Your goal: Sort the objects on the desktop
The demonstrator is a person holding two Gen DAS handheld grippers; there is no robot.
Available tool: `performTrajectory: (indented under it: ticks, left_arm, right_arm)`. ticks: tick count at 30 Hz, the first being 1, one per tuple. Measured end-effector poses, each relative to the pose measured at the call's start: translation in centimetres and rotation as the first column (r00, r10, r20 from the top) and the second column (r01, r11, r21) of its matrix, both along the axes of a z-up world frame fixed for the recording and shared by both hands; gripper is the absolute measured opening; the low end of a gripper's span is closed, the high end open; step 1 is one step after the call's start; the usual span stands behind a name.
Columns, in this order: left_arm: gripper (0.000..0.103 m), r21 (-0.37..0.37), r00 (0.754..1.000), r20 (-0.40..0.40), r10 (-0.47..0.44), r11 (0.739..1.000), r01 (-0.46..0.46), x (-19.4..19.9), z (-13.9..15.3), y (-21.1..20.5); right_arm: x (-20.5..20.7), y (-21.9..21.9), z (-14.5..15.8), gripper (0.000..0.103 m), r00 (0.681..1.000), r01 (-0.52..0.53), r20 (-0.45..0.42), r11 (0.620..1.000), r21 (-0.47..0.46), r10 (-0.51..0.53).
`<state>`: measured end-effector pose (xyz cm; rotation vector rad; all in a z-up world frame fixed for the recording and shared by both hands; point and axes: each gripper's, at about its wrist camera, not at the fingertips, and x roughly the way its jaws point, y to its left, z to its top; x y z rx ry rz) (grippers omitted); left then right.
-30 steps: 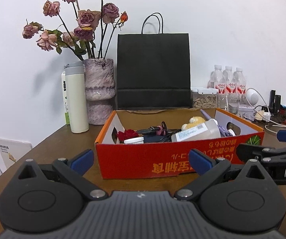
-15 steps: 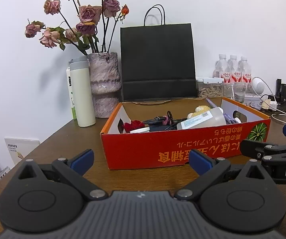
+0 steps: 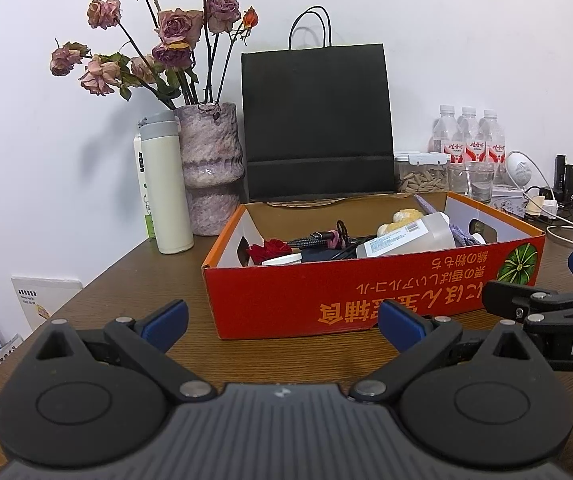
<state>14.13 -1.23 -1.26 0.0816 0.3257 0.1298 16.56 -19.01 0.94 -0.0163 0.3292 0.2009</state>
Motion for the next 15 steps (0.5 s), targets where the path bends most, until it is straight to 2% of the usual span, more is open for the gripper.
performTrajectory:
  ticks: [11, 15]
  left_arm:
    - [0.103, -0.002, 1.000, -0.001, -0.002, 1.000, 0.002, 0.05, 0.02, 0.01]
    - [0.103, 0.022, 1.000, 0.012, 0.016, 1.000, -0.016, -0.16, 0.04, -0.31]
  right_arm:
    - [0.01, -0.01, 0.02, 0.103, 1.000, -0.001, 0.000, 1.000, 0.000, 0.001]
    - [0.06, -0.04, 0.01, 0.103, 1.000, 0.000, 0.000, 1.000, -0.001, 0.000]
